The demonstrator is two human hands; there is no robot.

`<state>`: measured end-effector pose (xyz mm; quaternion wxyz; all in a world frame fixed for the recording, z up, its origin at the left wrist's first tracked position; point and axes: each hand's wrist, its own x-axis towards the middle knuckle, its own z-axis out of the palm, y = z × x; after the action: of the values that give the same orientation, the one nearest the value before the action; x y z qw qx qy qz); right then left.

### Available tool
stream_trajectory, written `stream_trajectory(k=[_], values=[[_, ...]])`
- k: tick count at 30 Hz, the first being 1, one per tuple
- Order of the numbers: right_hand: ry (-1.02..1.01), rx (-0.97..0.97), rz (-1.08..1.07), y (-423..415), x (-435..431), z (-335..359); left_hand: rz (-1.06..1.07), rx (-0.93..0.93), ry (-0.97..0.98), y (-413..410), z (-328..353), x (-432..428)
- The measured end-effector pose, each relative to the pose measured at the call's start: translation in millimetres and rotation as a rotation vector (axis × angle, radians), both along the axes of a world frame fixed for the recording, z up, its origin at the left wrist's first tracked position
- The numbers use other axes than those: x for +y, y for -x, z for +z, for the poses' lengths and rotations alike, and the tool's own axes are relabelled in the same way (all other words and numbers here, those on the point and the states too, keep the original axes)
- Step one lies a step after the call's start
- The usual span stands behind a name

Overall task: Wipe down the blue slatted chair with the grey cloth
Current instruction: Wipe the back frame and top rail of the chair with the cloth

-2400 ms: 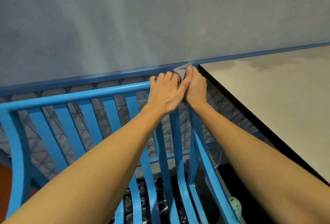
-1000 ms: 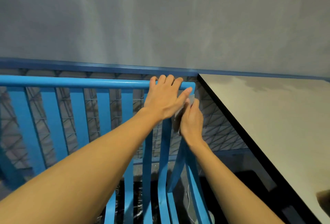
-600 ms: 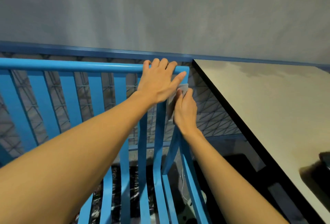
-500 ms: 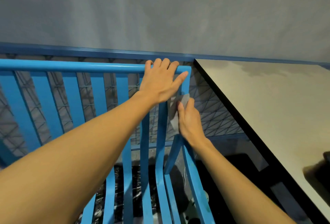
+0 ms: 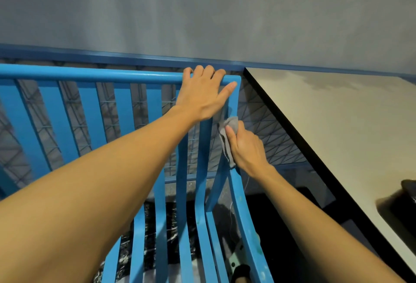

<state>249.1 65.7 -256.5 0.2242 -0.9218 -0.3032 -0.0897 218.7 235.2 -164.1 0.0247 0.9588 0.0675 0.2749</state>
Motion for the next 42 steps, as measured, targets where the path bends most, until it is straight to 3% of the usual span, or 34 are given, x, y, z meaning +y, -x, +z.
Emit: stream_trajectory(k=[4,10,16,21,31,36,42], values=[[-0.065,-0.059,-0.072,-11,21,23,-0.009,0.023,0.003,1,0,-1],[-0.354,0.125,-0.087,15,23,-5,-0.026,0.038,-0.010,4,2,0],[-0.203,0.140,-0.072,22,4,-24,-0.012,0.054,-0.020,2,3,0],[-0.422,0.234,-0.070,8,28,-3,-0.025,0.067,-0.020,2,6,3],[-0.362,0.480,0.022,62,-34,-53,-0.017,0.109,-0.009,1,6,0],[-0.330,0.448,0.031,38,-12,-31,-0.015,0.100,-0.025,3,7,1],[-0.437,0.241,-0.063,34,12,-24,-0.023,0.107,-0.057,6,6,-1]])
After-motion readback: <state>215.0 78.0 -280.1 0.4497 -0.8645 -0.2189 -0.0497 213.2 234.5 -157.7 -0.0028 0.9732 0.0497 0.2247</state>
